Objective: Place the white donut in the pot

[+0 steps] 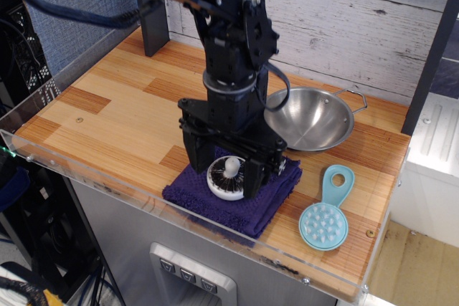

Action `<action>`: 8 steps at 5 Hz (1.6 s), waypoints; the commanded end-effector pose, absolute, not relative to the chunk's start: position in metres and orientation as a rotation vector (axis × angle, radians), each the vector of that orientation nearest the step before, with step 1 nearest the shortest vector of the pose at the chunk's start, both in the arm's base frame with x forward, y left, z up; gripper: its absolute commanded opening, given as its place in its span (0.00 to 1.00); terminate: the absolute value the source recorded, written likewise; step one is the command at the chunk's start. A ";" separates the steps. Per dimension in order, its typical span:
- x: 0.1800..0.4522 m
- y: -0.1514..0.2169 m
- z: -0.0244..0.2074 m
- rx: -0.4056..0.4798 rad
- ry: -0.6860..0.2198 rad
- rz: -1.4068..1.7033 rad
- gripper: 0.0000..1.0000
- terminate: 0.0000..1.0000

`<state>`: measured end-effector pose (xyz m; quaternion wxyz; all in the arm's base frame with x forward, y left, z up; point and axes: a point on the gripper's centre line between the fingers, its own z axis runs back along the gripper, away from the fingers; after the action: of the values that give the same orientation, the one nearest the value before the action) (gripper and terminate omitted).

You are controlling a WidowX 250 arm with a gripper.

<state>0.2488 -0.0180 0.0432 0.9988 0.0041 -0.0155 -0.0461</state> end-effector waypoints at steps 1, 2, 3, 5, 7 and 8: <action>0.257 -0.013 0.047 0.014 -0.059 -0.088 0.00 0.00; 0.257 -0.014 0.046 0.015 -0.058 -0.092 0.00 0.00; 0.256 -0.014 0.045 0.009 -0.056 -0.088 0.00 0.00; 0.277 -0.022 0.108 -0.038 -0.209 -0.071 0.00 0.00; 0.347 -0.041 0.110 -0.095 -0.212 -0.166 0.00 0.00; 0.361 -0.046 0.075 -0.080 -0.119 -0.198 0.00 0.00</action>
<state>0.3557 -0.0443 0.0584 0.9942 -0.0393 -0.0303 -0.0954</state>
